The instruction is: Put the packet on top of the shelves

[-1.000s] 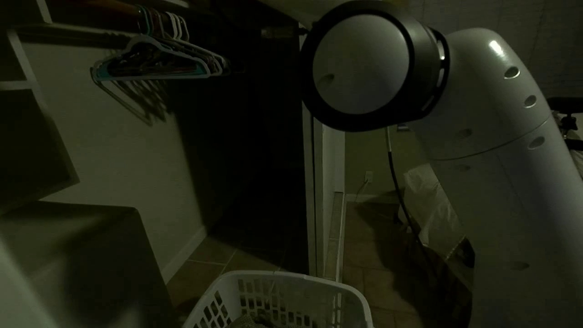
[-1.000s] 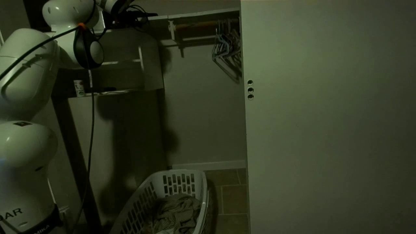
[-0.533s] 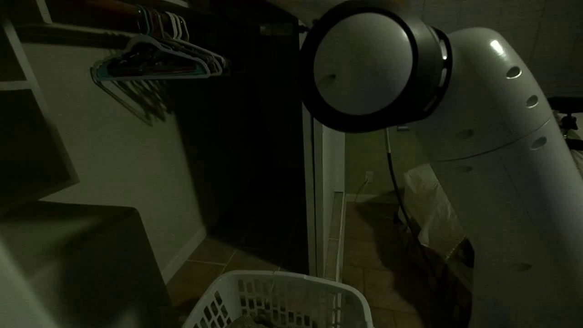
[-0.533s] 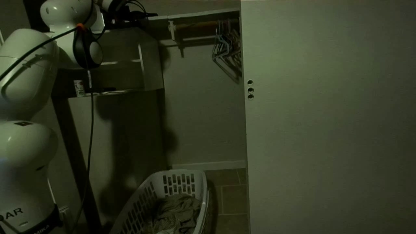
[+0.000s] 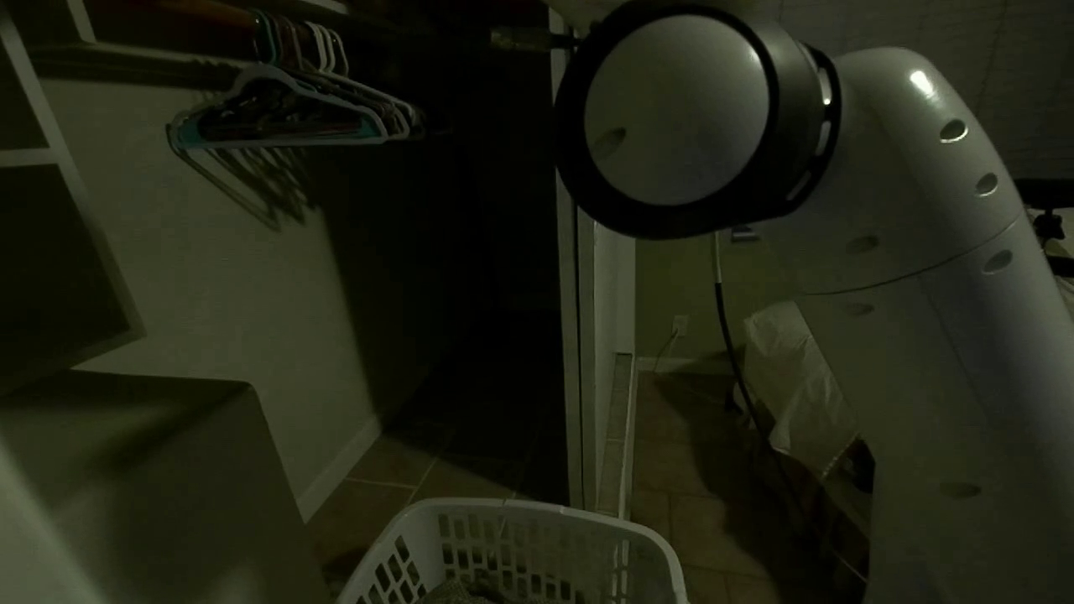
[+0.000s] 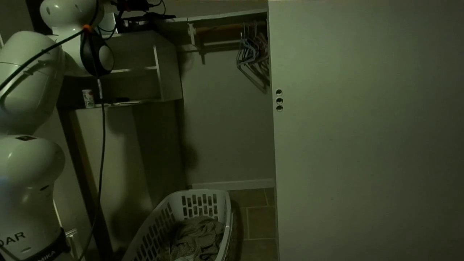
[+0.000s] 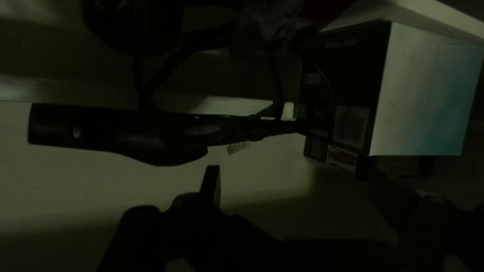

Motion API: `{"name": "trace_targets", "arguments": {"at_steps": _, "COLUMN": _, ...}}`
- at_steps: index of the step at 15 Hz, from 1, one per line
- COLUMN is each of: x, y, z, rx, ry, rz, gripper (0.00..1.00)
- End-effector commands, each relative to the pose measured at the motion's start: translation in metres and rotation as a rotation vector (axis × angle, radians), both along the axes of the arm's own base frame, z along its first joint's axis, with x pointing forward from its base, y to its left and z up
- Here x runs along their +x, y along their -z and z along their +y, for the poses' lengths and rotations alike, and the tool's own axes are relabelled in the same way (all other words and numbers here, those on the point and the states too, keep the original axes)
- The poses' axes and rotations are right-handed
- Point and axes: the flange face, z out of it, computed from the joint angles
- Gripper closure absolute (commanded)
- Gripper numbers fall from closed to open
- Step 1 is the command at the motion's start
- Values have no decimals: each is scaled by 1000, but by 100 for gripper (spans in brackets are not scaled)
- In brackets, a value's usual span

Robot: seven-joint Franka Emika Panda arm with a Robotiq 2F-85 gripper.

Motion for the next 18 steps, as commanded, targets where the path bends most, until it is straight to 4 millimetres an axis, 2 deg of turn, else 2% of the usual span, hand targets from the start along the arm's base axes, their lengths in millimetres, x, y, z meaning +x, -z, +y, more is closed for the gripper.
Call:
{"name": "trace_targets", "arguments": {"at_steps": 1, "x": -13, "y": -20, "z": -21, "rx": -51, "ry": 110, "rz": -10, "gripper": 0}}
{"name": "trace_targets", "arguments": {"at_steps": 5, "x": -22, "y": -28, "z": -35, "rx": -96, "ry": 185, "rz": 77, "gripper": 0}}
{"name": "trace_targets", "arguments": {"at_steps": 10, "x": -33, "y": -26, "z": -45, "rx": -176, "ry": 163, "rz": 204, "gripper": 0}}
{"name": "trace_targets", "arguments": {"at_steps": 16, "x": -50, "y": -17, "z": -49, "rx": -297, "ry": 67, "rz": 294, "gripper": 0}}
{"name": "trace_targets", "arguments": {"at_steps": 18, "x": -47, "y": -17, "z": -46, "rx": -295, "ry": 84, "rz": 267, "gripper": 0}}
